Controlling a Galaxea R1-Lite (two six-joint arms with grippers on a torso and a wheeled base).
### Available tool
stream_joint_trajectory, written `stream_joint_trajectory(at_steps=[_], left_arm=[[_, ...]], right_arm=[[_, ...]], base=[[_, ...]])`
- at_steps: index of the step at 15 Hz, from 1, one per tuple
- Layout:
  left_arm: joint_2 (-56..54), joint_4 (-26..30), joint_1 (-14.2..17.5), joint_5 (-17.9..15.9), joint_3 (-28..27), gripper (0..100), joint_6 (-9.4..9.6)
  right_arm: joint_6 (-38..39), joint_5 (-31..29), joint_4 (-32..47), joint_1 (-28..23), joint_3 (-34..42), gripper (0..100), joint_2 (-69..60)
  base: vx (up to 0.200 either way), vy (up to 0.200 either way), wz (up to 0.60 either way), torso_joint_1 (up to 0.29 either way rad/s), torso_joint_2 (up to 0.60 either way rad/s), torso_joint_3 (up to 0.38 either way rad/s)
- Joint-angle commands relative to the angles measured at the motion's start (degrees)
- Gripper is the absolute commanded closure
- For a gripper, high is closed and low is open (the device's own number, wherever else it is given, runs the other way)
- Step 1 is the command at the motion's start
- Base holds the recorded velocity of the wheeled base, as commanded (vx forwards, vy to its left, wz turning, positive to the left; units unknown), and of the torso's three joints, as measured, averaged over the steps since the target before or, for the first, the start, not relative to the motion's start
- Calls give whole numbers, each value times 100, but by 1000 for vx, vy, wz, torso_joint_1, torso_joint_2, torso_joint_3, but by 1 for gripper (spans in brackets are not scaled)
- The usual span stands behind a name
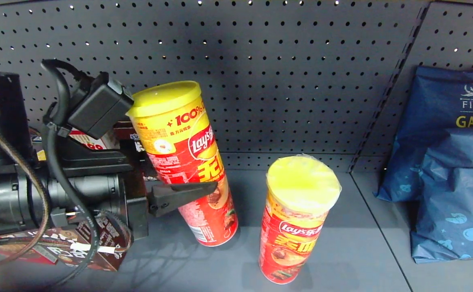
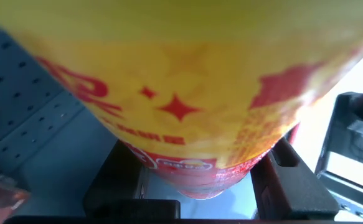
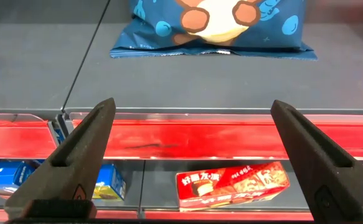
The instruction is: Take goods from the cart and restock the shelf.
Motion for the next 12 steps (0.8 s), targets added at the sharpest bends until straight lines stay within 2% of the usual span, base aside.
stream_joint_trajectory(at_steps=[1,2,4,7,12], left_arm=[[342,141,134,-12,-364,100,8],[413,203,161,-21,-461,100,17],[703,378,398,-302,-909,100,70],[896,378,600,-398,-936,100,254],[1107,299,714,-486,-953,100,298]], right_arm=[[-2,2,-4,0,0,0,24],[-2,2,-4,0,0,0,15],[-2,2,-4,0,0,0,24],[-2,2,-4,0,0,0,24],[-2,2,-4,0,0,0,24]], base=[[0,0,0,0,0,0],[0,0,0,0,0,0],[0,0,0,0,0,0],[0,0,0,0,0,0],[0,0,0,0,0,0]])
